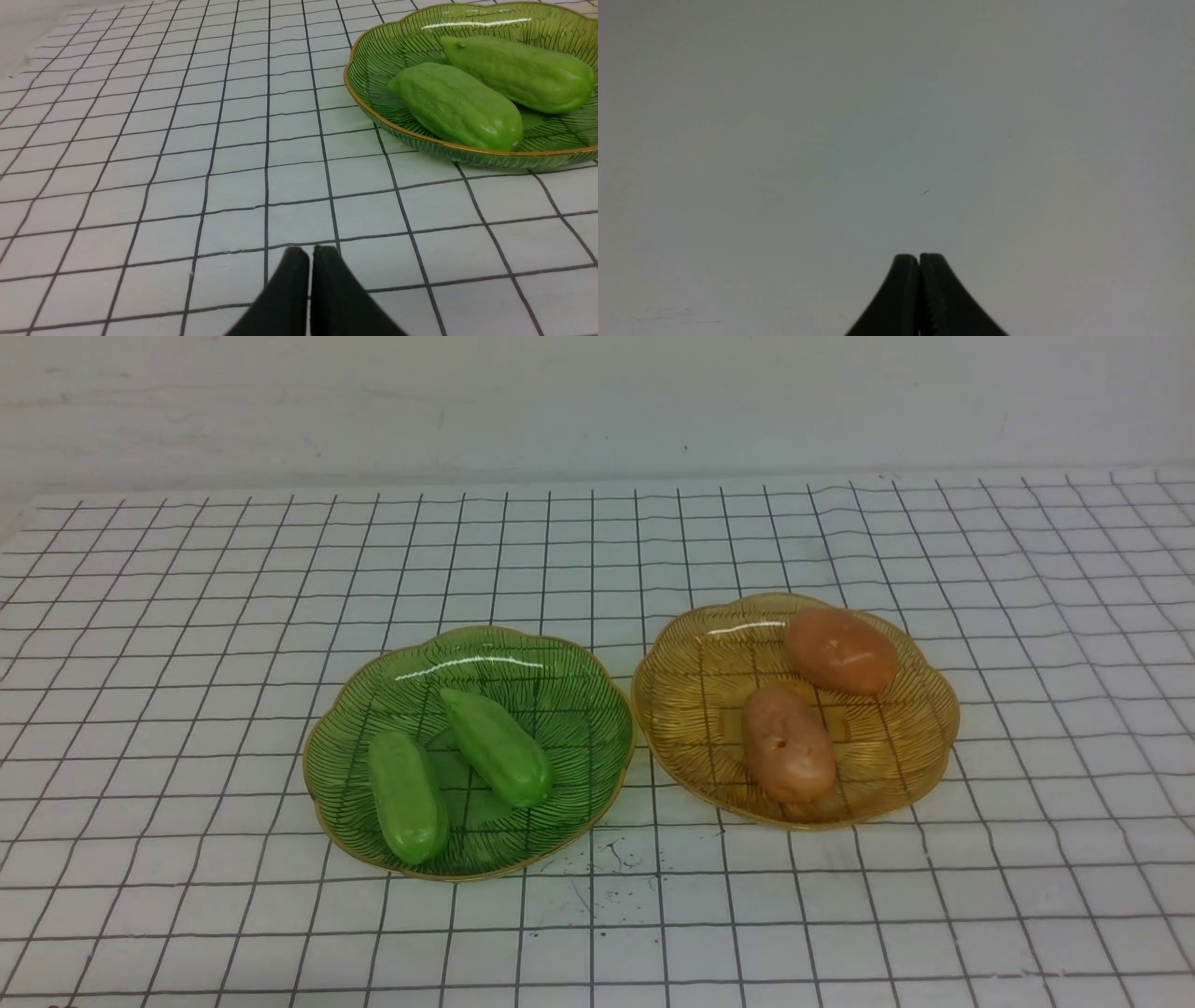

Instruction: Put different types of vegetables on the plate.

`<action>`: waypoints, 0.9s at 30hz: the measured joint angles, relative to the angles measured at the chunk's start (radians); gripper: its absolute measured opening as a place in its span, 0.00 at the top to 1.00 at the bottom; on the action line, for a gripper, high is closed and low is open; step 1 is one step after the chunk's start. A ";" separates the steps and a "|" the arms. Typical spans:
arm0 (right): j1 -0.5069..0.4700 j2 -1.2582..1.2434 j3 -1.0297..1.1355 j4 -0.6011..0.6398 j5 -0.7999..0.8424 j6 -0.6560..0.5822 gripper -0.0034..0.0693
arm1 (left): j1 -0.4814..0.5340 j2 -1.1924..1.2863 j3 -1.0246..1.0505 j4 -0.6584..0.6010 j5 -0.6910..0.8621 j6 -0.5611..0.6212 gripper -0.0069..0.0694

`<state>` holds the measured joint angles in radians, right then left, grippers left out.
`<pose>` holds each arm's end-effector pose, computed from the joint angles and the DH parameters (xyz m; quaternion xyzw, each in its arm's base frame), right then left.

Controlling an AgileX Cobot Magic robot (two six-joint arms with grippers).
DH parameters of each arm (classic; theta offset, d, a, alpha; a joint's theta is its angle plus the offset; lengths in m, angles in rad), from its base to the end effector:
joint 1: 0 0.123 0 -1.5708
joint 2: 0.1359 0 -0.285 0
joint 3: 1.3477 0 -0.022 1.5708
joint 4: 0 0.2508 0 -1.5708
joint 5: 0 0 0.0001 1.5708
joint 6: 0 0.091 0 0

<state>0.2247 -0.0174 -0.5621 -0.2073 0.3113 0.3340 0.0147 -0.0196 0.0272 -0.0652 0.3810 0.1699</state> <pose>-0.0129 -0.0089 0.3611 0.0008 0.5687 0.1300 0.8122 0.0521 -0.0014 0.1709 0.0453 0.8037 0.0270 0.5926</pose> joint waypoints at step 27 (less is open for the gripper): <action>-0.186 0.000 0.358 -0.037 0.005 -0.044 0.97 | 0.001 0.000 0.000 0.000 0.000 0.000 0.92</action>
<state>0.0383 -0.0174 -0.2043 -0.2442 0.3160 0.2902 0.0158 -0.0196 0.0272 -0.0656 0.3810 0.1699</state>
